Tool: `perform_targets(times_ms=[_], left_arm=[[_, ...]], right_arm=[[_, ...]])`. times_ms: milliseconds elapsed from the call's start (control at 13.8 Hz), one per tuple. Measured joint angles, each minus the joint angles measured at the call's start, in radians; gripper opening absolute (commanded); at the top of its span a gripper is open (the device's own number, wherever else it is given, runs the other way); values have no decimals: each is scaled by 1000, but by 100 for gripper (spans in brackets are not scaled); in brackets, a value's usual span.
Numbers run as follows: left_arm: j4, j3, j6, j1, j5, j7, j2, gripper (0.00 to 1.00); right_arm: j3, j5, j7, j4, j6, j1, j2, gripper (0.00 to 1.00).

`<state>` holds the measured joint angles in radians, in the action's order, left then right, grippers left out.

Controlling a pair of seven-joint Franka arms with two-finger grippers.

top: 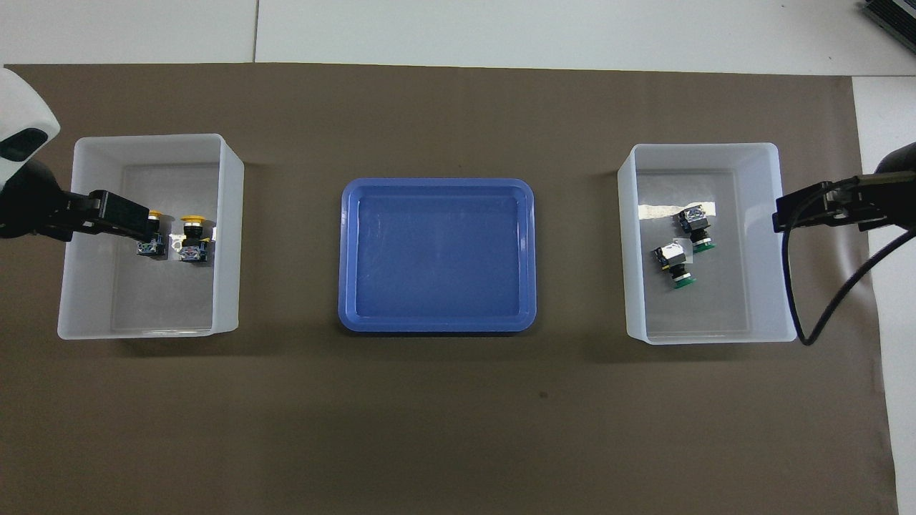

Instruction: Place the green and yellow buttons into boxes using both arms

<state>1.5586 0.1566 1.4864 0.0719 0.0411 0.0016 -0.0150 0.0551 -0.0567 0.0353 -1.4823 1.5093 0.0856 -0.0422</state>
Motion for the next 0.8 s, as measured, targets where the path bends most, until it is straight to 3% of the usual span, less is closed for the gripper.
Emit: perform_targets(times_ms=[798], left_arm=[[19, 2, 5, 0, -76, 0, -7, 100]], right_arm=[[5, 18, -22, -1, -33, -18, 3, 100]])
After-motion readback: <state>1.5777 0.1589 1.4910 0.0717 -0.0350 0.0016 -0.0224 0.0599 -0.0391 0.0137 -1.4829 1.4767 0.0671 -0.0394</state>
